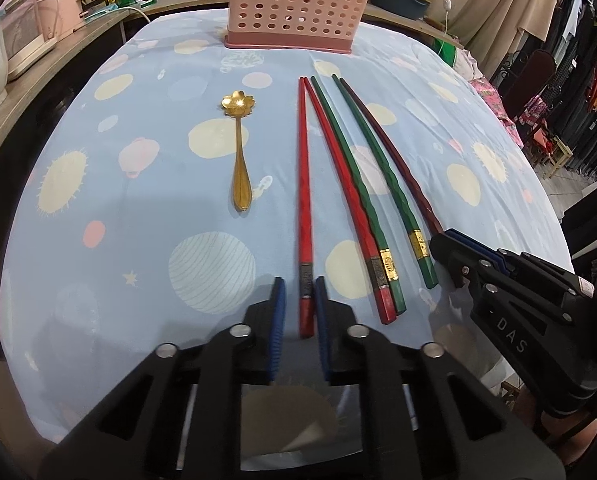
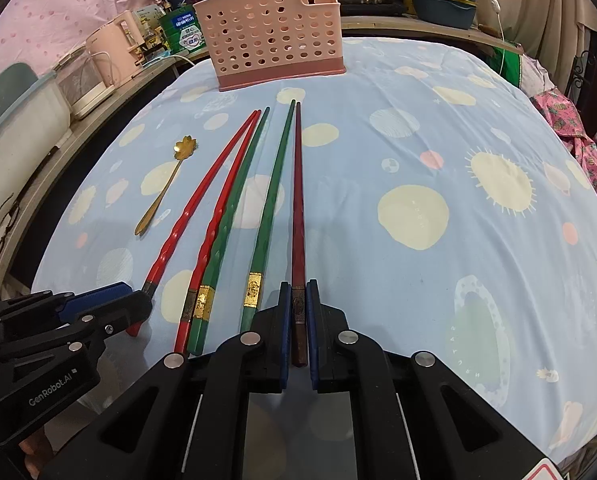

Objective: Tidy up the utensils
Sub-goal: 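Grasp a dark red chopstick with the right tool while the left tool grasps a red chopstick, then lift both held chopsticks up and carry them over the pink basket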

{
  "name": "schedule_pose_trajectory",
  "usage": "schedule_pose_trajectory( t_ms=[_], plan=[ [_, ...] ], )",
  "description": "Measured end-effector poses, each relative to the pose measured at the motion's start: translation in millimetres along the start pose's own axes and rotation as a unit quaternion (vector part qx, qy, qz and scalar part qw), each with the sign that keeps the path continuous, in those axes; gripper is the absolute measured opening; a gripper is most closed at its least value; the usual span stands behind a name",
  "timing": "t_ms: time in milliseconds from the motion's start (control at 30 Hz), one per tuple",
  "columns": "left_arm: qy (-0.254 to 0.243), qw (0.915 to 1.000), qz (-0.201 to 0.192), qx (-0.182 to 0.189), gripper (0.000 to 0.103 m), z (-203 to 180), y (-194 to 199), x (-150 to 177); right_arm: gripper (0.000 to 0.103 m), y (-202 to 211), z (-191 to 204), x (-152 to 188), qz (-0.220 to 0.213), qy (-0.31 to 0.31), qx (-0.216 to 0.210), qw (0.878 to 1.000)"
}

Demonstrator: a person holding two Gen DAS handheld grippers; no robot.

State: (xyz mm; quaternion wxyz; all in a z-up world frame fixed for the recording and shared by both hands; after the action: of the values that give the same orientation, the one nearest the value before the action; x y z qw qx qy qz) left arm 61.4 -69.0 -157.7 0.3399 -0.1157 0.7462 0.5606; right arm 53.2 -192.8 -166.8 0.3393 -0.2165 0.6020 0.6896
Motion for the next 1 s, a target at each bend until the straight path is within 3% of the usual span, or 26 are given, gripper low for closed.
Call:
schedule_pose_trajectory(
  t_ms=[267, 533, 1000],
  plan=[
    [0.0, 1.0, 0.0, 0.005, 0.007, -0.7, 1.1, -0.9, 0.007, 0.4, -0.7, 0.0, 0.001, -0.004, -0.002, 1.0],
    [0.014, 0.9996, -0.025, -0.001, 0.007, 9.0, 13.4, -16.4, 0.007, 6.6, -3.6, -1.8, 0.003, -0.017, -0.006, 1.0],
    [0.026, 0.9965, -0.079, 0.002, 0.007, 13.9, 42.3, -59.2, 0.007, 35.1, -15.0, -43.3, -0.053, -0.04, -0.002, 0.998]
  ],
)
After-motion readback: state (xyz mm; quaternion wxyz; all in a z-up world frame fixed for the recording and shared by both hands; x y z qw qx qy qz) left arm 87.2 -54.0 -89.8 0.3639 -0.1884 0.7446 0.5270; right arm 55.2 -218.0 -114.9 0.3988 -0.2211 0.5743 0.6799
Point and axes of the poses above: each gripper's, at about its wrist camera, not at the fingertips, and y roughly against the way its jaws point, z to its left, x to its underside, the point moved 10 cm from there along -y, roughly the way its jaws point, and after that the axes turned 10 degrees about -z, right-handed, at the moved point
